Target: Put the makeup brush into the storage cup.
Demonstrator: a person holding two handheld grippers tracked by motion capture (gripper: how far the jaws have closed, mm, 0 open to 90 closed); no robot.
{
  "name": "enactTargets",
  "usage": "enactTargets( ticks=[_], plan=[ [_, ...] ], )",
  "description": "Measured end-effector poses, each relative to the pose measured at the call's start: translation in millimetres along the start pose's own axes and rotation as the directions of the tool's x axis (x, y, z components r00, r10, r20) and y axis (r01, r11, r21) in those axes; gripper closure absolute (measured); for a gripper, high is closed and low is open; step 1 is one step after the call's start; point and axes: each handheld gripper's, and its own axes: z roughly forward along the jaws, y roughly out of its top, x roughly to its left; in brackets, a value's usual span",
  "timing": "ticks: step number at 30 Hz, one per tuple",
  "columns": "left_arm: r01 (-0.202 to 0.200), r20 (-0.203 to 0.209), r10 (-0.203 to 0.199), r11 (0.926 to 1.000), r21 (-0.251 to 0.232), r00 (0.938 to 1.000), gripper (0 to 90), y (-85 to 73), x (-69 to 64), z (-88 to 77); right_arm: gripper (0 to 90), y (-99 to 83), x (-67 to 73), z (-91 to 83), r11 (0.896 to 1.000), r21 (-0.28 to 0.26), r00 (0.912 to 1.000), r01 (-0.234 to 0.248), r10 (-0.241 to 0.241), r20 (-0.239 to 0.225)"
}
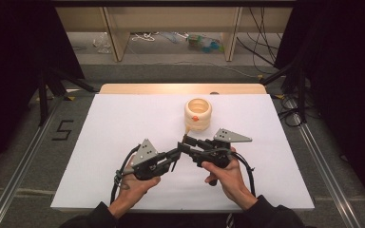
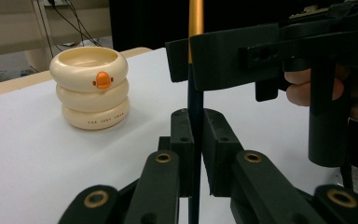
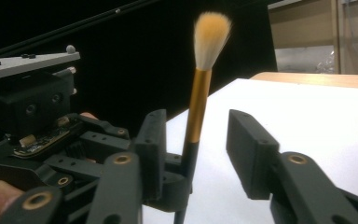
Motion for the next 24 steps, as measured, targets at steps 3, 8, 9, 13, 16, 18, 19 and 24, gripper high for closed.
enactTargets(
  ticks=[3,8,9,13,16,18,19,24],
  plan=[
    [-0.012,0.005,0.012,0.9999,0.000,0.9999,83.2,0.4,0.4,0.1,63.8,-0.2,-0.3,1.1,1.000,-0.008,0.9999,-0.016,0.016,-0.007],
    [-0.012,0.005,0.012,0.9999,-0.001,0.9999,83.2,0.7,-0.1,-0.1,66.7,-0.4,-1.7,2.5,1.000,-0.015,0.9996,-0.025,0.025,-0.013],
    [-0.012,0.005,0.012,0.9999,0.000,0.9999,83.2,0.8,-0.3,-0.1,67.1,-0.3,-1.7,2.4,1.000,-0.008,0.9995,-0.027,0.027,-0.016],
    [-0.013,0.007,0.013,0.9999,-0.003,0.9999,83.2,1.0,-0.9,0.0,68.9,-1.1,-0.9,3.6,0.999,-0.011,0.9990,-0.039,0.038,-0.023],
    [-0.013,0.007,0.013,0.9999,-0.004,0.9999,83.2,1.2,-0.9,-0.1,71.7,-1.5,-1.5,4.2,0.999,-0.012,0.9987,-0.041,0.041,-0.032],
    [0.000,0.004,0.000,1.0000,-0.006,1.0000,83.2,0.9,-1.8,-0.1,73.6,-1.4,-0.9,4.1,0.999,-0.001,0.9983,-0.050,0.050,-0.029],
    [-0.002,0.006,0.002,1.0000,-0.006,1.0000,83.2,1.0,-1.7,-0.2,75.0,-1.7,-1.8,4.2,0.999,0.000,0.9987,-0.039,0.039,-0.032],
    [0.001,0.010,-0.001,1.0000,-0.007,1.0000,83.2,1.1,-1.8,-0.1,80.4,-2.0,-1.5,4.8,0.999,-0.009,0.9975,-0.049,0.048,-0.051]
  ],
)
